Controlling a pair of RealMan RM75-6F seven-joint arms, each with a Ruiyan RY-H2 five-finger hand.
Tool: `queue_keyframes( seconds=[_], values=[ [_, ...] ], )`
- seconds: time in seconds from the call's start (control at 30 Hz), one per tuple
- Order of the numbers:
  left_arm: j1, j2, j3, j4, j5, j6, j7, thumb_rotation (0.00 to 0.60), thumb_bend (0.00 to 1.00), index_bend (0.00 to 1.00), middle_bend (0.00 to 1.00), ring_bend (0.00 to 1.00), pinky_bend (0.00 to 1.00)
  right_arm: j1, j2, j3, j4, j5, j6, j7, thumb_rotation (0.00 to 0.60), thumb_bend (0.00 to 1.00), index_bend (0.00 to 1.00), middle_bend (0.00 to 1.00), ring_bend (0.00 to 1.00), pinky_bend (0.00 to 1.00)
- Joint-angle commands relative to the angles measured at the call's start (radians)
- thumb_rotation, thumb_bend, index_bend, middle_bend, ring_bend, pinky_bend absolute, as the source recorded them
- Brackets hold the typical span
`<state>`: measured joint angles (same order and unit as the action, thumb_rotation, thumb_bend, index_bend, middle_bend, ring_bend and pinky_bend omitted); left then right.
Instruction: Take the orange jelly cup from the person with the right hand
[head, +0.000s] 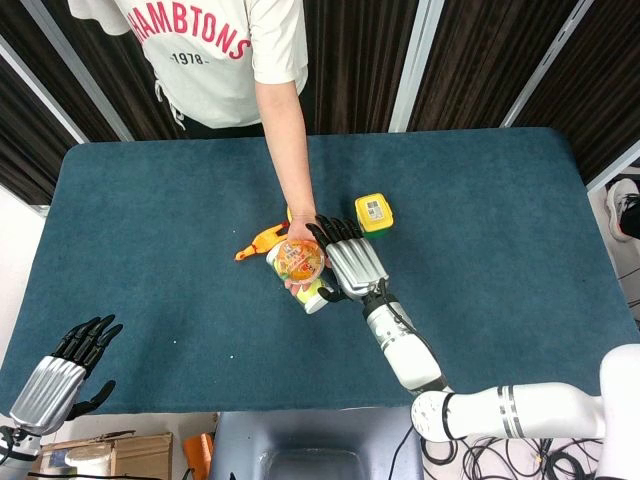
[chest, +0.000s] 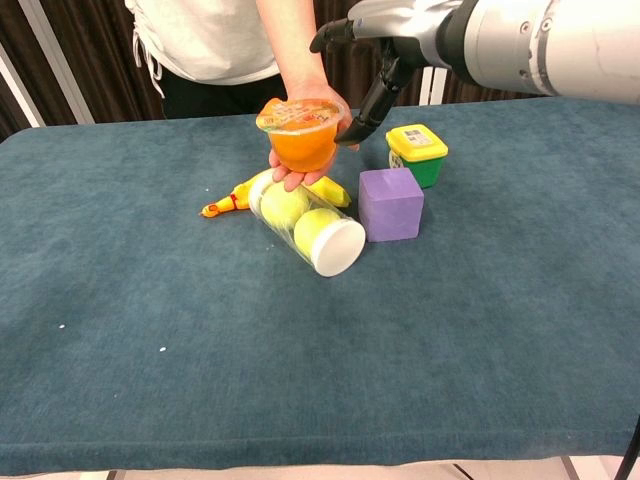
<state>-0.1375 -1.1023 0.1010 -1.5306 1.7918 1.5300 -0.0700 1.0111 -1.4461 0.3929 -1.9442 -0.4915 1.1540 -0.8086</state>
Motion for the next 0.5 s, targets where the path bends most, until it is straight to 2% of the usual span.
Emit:
queue_keyframes(
  seconds=[0.03,0.5],
  values=[
    [-0.001,-0.001,0.001,0.001,0.002,-0.001,0.000,0.600,0.36,0.00,0.00,0.00,0.13,0.012,-0.004,-0.008,0.004,0.012,0.010,-0.003,0.600,0.16,0.00,0.00,0.00,0.00],
    [-0.002,-0.003,0.005,0.003,0.009,0.003,0.003,0.600,0.36,0.00,0.00,0.00,0.13,0.107,-0.103,-0.034,0.112,0.068,0.026,-0.025,0.600,0.16,0.00,0.00,0.00,0.00]
  ],
)
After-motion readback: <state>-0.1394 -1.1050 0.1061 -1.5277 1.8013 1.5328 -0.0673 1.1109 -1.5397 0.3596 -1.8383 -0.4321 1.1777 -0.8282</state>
